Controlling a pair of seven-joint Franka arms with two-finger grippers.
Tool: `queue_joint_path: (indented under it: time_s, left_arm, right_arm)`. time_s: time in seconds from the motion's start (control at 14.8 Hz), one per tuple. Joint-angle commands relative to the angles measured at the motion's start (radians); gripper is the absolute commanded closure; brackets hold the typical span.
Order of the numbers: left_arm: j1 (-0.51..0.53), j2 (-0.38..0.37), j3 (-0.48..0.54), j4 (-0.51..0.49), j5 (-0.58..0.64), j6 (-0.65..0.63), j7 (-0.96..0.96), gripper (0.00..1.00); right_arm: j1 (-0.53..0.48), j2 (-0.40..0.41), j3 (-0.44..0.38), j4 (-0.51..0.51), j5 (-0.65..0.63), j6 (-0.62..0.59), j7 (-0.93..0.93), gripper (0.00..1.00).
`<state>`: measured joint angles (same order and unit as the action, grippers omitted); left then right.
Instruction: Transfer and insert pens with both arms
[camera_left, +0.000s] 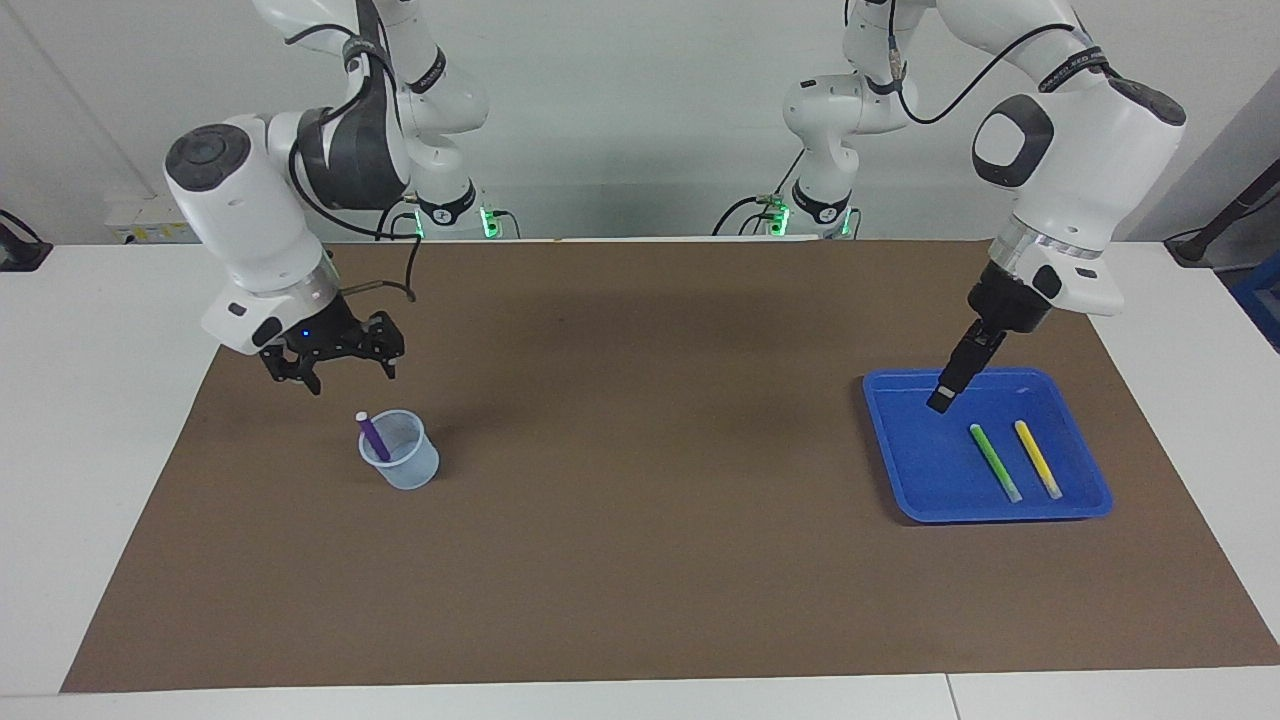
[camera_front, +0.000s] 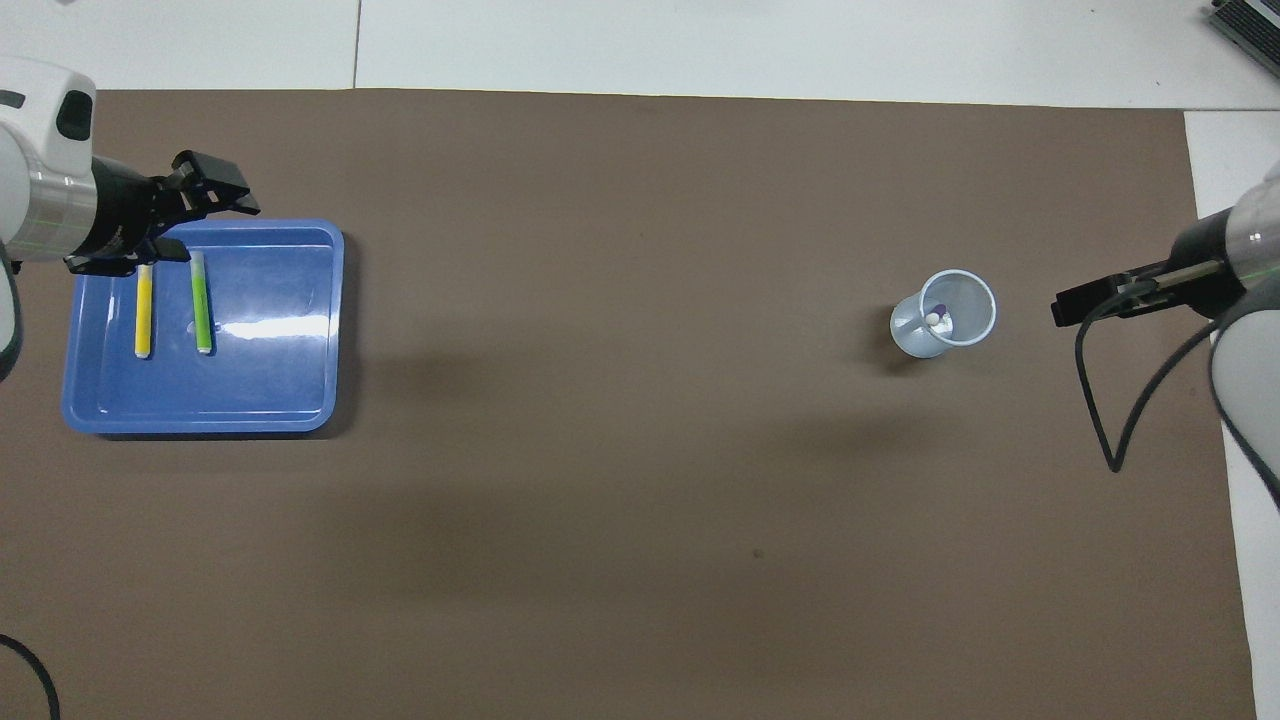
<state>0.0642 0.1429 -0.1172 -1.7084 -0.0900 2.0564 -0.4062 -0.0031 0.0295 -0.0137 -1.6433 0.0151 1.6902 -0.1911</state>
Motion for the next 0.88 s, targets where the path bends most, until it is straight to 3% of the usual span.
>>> queue_joint_path:
  time_s: [0.0,0.34,0.67,0.81]
  left_arm:
    - [0.034,0.032,-0.006,-0.003,0.096,-0.025,0.143,0.20]
    - [0.092,0.125,-0.007,-0.002,0.209,0.036,0.291,0.20]
    - [0.146,0.254,-0.005,-0.005,0.214,0.171,0.398,0.20]
    - [0.170,0.264,-0.007,-0.045,0.214,0.215,0.425,0.21]
  right_arm:
    - [-0.006,-0.043,0.008,-0.004,0.046,-0.050,0.054,0.00]
    - [0.015,-0.060,0.017,-0.024,0.045,-0.086,0.139,0.00]
    - [0.040,-0.049,0.018,-0.023,0.040,-0.073,0.183,0.00]
    - [0.040,-0.049,0.018,-0.021,0.039,-0.079,0.183,0.00]
